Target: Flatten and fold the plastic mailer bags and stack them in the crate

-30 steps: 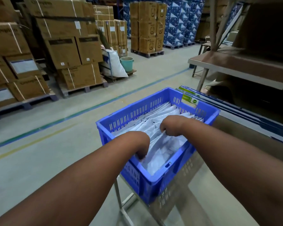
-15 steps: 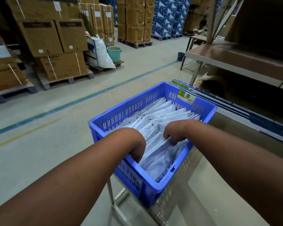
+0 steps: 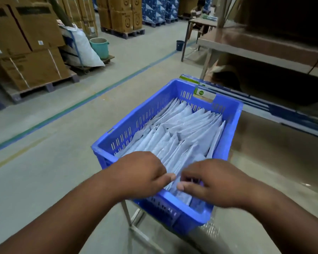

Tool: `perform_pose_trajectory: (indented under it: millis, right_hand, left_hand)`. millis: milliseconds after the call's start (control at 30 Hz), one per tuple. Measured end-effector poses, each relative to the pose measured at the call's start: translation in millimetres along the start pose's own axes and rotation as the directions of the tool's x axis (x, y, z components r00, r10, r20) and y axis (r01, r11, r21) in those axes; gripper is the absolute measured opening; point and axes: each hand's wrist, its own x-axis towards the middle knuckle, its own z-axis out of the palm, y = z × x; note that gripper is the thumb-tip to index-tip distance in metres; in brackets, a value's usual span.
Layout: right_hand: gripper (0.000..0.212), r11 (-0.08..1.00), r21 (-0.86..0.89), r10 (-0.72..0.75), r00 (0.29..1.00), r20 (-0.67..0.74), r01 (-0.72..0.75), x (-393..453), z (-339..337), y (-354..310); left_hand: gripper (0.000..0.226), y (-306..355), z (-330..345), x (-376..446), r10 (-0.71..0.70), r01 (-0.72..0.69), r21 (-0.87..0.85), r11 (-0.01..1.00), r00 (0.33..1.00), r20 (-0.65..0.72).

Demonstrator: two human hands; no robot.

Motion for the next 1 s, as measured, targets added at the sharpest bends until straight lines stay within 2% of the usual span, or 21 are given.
perform_pose_trajectory:
  millis: [67,133,233,300,433,567,667,733,833,900,1000]
  right_hand:
    - [0.057,0.997,-0.067,0.036,0.998,-0.056,-0.04,-11,11,-11]
    - [0.056,0.994,-0.067,0.075,0.99,-0.122,-0.084,-14,18,-8]
    - [0.053,0.989,-0.061,0.121,0.969,-0.218,-0.137,-18,23,16]
    - [0.053,0.984,-0.046,0.153,0.951,-0.27,-0.172,-24,23,35]
    - [0.058,0.958,0.013,0.278,0.911,-0.306,-0.288,-48,23,62]
    - [0.065,0.927,0.092,0.374,0.884,-0.281,-0.364,-63,19,58]
    - [0.052,0.941,0.011,0.331,0.915,-0.232,-0.338,-70,22,36]
    - [0.039,0.943,-0.09,0.303,0.939,-0.162,-0.32,-71,25,19]
    - [0.028,0.93,-0.193,0.302,0.949,-0.092,-0.314,-74,25,0]
    - [0.022,0.924,-0.185,0.322,0.943,-0.09,-0.333,-77,25,-7]
    - [0.02,0.918,-0.182,0.336,0.935,-0.111,-0.351,-84,30,-12]
  left_hand:
    - [0.057,-1,19,-9,0.094,-0.072,0.121,0.99,0.977,-0.192]
    - [0.054,0,26,-3,0.167,-0.126,0.152,0.98,0.939,-0.301]
    - [0.055,12,30,19,0.212,-0.157,0.176,0.972,0.907,-0.364]
    - [0.054,26,32,39,0.219,-0.161,0.183,0.97,0.908,-0.359]
    - [0.056,55,35,72,0.224,-0.168,0.178,0.97,0.903,-0.366]
    - [0.071,58,31,80,0.225,-0.2,0.11,0.974,0.923,-0.311]
    - [0.082,43,23,68,0.197,-0.17,0.169,0.971,0.968,-0.155]
    - [0.075,43,17,59,0.157,-0.14,0.268,0.953,0.987,-0.041]
    - [0.049,63,10,54,0.094,-0.111,0.35,0.93,0.993,0.066]
    - [0.037,76,7,52,0.037,-0.071,0.383,0.921,0.995,0.097]
    - [0.03,88,10,43,-0.044,0.003,0.39,0.921,0.994,0.096]
